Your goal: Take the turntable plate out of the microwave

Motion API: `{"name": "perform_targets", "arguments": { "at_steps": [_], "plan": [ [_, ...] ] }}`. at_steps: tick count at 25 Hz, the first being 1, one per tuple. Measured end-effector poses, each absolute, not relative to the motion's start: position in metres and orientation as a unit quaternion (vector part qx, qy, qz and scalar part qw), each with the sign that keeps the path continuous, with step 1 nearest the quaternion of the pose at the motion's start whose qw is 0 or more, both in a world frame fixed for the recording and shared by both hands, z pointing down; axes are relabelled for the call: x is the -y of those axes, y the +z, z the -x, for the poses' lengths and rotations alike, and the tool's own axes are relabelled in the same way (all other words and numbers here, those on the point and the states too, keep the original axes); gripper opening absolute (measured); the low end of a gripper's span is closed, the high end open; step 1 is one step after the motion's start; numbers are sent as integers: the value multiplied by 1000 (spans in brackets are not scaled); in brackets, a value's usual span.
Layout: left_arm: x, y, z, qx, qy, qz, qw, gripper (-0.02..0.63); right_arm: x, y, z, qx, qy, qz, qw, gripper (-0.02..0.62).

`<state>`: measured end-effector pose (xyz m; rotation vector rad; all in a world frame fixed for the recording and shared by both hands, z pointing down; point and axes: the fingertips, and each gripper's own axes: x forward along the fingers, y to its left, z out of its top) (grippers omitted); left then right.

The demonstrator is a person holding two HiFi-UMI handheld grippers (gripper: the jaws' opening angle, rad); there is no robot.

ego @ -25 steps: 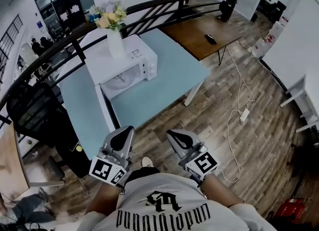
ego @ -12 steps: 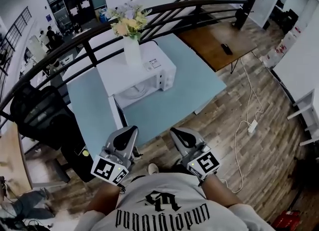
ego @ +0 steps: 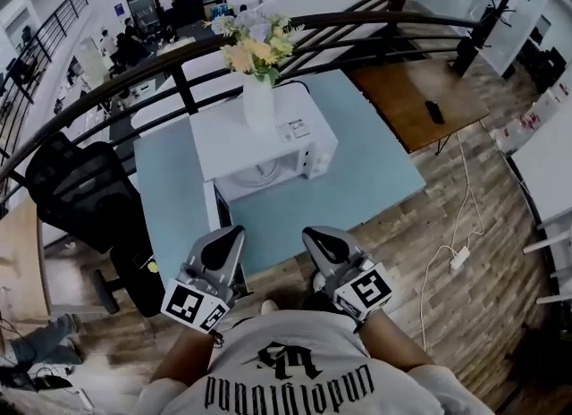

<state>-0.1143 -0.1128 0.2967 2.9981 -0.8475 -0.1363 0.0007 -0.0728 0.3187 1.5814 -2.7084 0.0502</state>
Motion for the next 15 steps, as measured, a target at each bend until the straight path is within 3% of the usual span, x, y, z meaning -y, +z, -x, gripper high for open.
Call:
{"name": "perform_targets", "arguments": {
  "at_steps": [15],
  "plan": [
    [153, 285, 43, 395, -54, -917, 0, 49, 136, 311, -81, 922, 13, -386, 12, 3]
  ]
}}
